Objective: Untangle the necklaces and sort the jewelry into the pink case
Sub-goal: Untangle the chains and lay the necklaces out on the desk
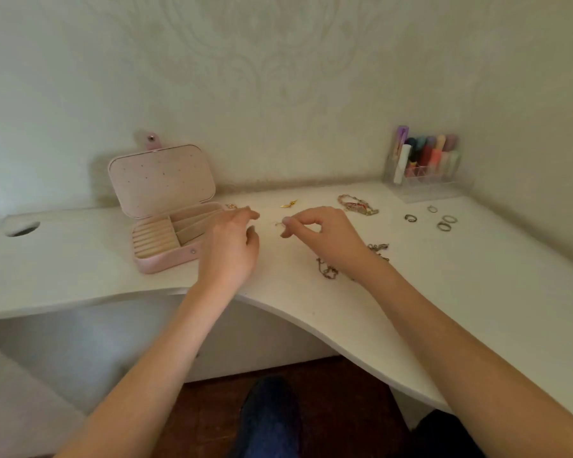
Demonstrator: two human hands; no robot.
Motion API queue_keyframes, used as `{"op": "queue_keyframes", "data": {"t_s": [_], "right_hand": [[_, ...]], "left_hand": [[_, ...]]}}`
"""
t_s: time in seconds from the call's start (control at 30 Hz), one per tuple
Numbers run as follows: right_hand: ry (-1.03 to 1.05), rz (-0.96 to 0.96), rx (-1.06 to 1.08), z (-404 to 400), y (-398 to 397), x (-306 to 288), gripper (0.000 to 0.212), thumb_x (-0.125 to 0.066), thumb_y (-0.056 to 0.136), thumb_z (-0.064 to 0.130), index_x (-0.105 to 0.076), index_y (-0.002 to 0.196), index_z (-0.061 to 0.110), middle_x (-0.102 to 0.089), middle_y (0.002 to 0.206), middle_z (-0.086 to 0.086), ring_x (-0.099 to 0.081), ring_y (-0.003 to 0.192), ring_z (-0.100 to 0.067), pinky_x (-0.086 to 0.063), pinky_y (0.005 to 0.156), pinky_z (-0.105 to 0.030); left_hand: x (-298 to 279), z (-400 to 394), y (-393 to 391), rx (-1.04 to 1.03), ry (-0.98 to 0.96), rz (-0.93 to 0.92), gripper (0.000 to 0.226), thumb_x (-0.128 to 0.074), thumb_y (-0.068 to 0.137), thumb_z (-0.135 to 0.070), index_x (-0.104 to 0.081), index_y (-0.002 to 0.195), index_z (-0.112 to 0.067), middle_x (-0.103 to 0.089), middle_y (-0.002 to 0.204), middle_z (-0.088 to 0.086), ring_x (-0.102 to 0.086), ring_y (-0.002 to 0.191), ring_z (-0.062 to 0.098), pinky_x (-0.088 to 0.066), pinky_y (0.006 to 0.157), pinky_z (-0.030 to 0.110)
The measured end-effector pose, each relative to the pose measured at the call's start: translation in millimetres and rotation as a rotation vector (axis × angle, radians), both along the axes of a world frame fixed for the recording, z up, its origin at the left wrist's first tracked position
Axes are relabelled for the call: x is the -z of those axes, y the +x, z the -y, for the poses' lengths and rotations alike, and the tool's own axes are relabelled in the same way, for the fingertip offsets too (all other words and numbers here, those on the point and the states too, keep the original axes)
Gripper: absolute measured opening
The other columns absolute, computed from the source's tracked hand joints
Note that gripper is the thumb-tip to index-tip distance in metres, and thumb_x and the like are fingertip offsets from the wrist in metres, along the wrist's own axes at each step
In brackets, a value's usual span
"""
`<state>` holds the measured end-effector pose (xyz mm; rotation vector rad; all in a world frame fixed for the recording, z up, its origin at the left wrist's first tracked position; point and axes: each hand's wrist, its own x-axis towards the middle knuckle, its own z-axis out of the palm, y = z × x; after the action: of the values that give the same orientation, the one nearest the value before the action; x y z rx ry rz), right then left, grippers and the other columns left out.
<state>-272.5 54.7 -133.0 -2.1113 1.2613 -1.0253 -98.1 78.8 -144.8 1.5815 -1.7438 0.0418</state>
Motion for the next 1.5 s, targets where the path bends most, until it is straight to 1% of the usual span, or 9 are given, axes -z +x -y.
{"op": "queue_keyframes", "data": {"t_s": [0.13, 0.23, 0.43, 0.6, 0.73, 0.93, 1.13, 1.4, 1.5], "right_hand": [[-0.093, -0.126, -0.117, 24, 61, -6, 0.018, -0.059, 0.09, 0.026, -0.073, 0.101, 0.021, -0.071, 0.107, 0.006, -0.059, 0.1, -0.012, -0.044, 0.092, -0.038], [-0.11, -0.205, -0.163, 39, 94, -12, 0.024, -0.058, 0.09, 0.015, -0.07, 0.11, 0.02, -0.069, 0.111, 0.0, -0.058, 0.104, -0.017, -0.043, 0.09, -0.034], [-0.105, -0.377, -0.17, 69, 128, -7, 0.029, -0.056, 0.083, 0.001, -0.071, 0.103, 0.014, -0.07, 0.107, -0.007, -0.061, 0.1, -0.026, -0.043, 0.082, -0.03], [-0.131, -0.424, -0.2, 73, 131, -7, 0.021, -0.059, 0.081, 0.0, -0.071, 0.095, 0.01, -0.069, 0.099, -0.009, -0.061, 0.093, -0.024, -0.044, 0.077, -0.03], [-0.182, -0.502, -0.183, 74, 130, -6, 0.019, -0.057, 0.08, -0.001, -0.068, 0.091, 0.009, -0.066, 0.096, -0.01, -0.057, 0.094, -0.026, -0.043, 0.075, -0.033], [-0.135, -0.583, -0.173, 73, 130, -2, 0.019, -0.047, 0.085, 0.003, -0.06, 0.095, 0.011, -0.06, 0.102, -0.015, -0.055, 0.095, -0.032, -0.043, 0.075, -0.034], [-0.137, -0.656, -0.154, 67, 128, -9, 0.015, -0.053, 0.084, 0.007, -0.06, 0.096, 0.012, -0.061, 0.102, -0.012, -0.056, 0.095, -0.031, -0.046, 0.076, -0.038], [-0.085, -0.496, -0.15, 68, 126, -5, 0.017, -0.06, 0.081, 0.002, -0.066, 0.094, 0.01, -0.066, 0.099, -0.011, -0.06, 0.088, -0.027, -0.047, 0.076, -0.033], [-0.003, -0.29, -0.227, 63, 115, -9, 0.019, -0.061, 0.082, -0.001, -0.07, 0.098, 0.004, -0.065, 0.088, -0.003, -0.052, 0.069, -0.007, -0.037, 0.062, -0.01]], "left_hand": [[-12, 6, 53, -0.242, 0.009, 0.041, 0.034, -0.052, 0.08, 0.002, -0.069, 0.106, -0.011, -0.068, 0.101, 0.018, -0.061, 0.096, 0.038, -0.047, 0.081, 0.042], [-20, 7, 74, -0.312, 0.13, 0.103, 0.026, -0.054, 0.086, -0.005, -0.071, 0.105, -0.011, -0.069, 0.103, 0.017, -0.061, 0.099, 0.036, -0.045, 0.079, 0.038], [-18, 14, 85, -0.276, 0.248, 0.084, 0.03, -0.052, 0.088, -0.007, -0.068, 0.112, -0.015, -0.069, 0.113, 0.006, -0.061, 0.108, 0.024, -0.041, 0.081, 0.028], [-16, 15, 88, -0.252, 0.223, 0.076, 0.031, -0.05, 0.087, -0.001, -0.068, 0.109, -0.014, -0.069, 0.109, 0.006, -0.06, 0.104, 0.023, -0.024, 0.063, 0.017], [-16, 14, 89, -0.226, 0.214, 0.099, 0.03, -0.048, 0.088, 0.0, -0.067, 0.108, -0.011, -0.068, 0.11, 0.009, -0.059, 0.104, 0.026, -0.028, 0.068, 0.022], [-18, 9, 87, -0.196, 0.204, 0.113, 0.027, -0.048, 0.089, 0.0, -0.068, 0.105, -0.008, -0.068, 0.107, 0.011, -0.058, 0.101, 0.027, -0.02, 0.061, 0.018], [-18, 9, 87, -0.184, 0.226, 0.104, 0.026, -0.049, 0.09, -0.002, -0.067, 0.108, -0.008, -0.065, 0.111, 0.011, -0.057, 0.102, 0.026, -0.02, 0.063, 0.015], [-20, 10, 91, -0.145, 0.294, -0.009, 0.021, -0.055, 0.088, -0.001, -0.07, 0.101, -0.006, -0.068, 0.099, 0.009, -0.057, 0.09, 0.019, -0.026, 0.06, 0.003], [-20, 10, 95, -0.127, 0.299, -0.034, 0.017, -0.06, 0.084, -0.005, -0.071, 0.096, -0.012, -0.065, 0.09, 0.001, -0.055, 0.085, 0.013, -0.029, 0.059, 0.003]]}}
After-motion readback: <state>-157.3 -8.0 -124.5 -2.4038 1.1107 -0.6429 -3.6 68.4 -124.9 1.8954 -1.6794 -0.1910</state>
